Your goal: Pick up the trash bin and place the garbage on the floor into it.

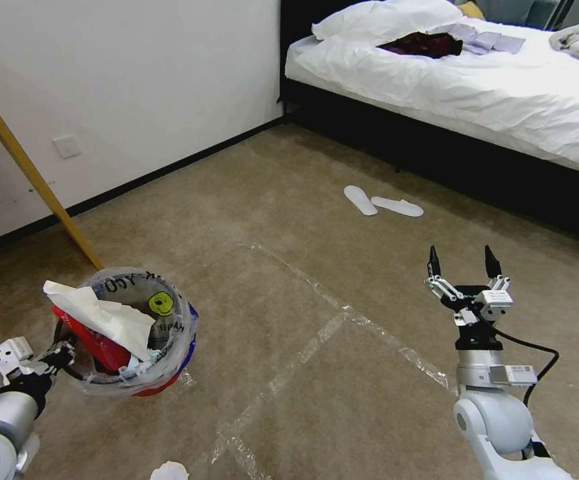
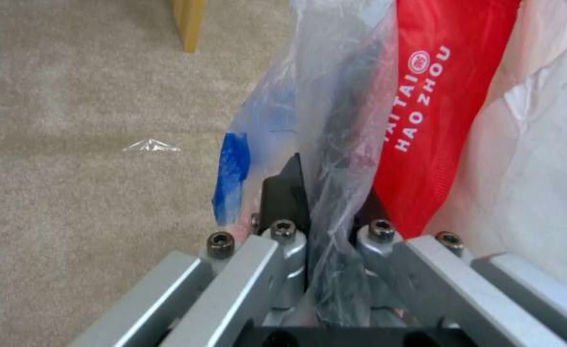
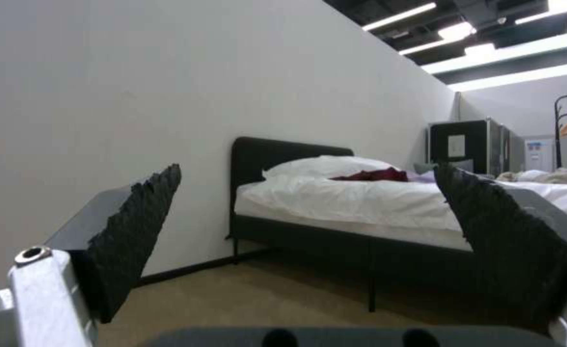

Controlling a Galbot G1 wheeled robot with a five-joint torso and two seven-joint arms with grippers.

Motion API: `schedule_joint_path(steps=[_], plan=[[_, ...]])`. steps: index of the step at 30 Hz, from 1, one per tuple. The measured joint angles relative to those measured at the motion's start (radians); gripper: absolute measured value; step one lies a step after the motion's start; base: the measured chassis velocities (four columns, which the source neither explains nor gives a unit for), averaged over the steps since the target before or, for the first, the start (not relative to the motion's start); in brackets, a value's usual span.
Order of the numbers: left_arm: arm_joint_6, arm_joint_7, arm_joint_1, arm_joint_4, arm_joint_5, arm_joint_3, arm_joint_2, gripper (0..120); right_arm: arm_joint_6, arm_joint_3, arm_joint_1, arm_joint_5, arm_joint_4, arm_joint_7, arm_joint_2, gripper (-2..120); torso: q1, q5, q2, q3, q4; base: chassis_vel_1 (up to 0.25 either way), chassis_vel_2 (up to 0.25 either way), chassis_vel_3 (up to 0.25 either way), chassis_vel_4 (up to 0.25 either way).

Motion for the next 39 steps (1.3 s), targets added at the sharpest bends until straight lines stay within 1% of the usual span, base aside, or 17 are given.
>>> schedule_joint_path(steps=[11, 19, 24, 34, 35, 39], plan=[[0.000, -0.004, -0.017, 0.028, -0.013, 0.000, 0.017, 3, -0.011, -0.010, 0.023, 0.013, -0.017, -0.006, 0.012, 100, 0.000, 0.0000, 0.000, 0.000, 0.0000, 0.000, 0.000, 0.000, 0.000], [0.000, -0.006, -0.024, 0.045, -0.016, 0.001, 0.019, 3, -0.012, -0.023, 0.032, 0.019, -0.033, -0.019, 0.010, 100, 0.000, -0.0001, 0.000, 0.000, 0.0000, 0.000, 0.000, 0.000, 0.000], [0.001, -0.005, -0.026, 0.046, -0.019, -0.002, 0.021, 3, -0.012, -0.025, 0.039, 0.020, -0.037, -0.026, 0.006, 100, 0.000, -0.0001, 0.000, 0.000, 0.0000, -0.087, 0.086, 0.090, -0.071], [0.001, -0.007, -0.025, 0.042, -0.028, -0.009, 0.024, 3, -0.011, -0.025, 0.043, 0.020, -0.039, -0.028, 0.003, 100, 0.000, 0.0001, 0.000, 0.000, -0.0002, -0.208, 0.201, 0.199, -0.206], [0.001, -0.007, -0.025, 0.042, -0.028, -0.010, 0.024, 3, -0.011, -0.025, 0.043, 0.020, -0.040, -0.028, 0.003, 100, 0.000, 0.0002, 0.000, 0.000, 0.0003, -0.219, 0.221, 0.231, -0.213], [0.001, -0.008, -0.026, 0.041, -0.028, -0.009, 0.022, 3, -0.009, -0.025, 0.045, 0.020, -0.040, -0.029, 0.000, 100, 0.000, -0.0003, 0.000, 0.000, 0.0000, -0.220, 0.212, 0.215, -0.208]])
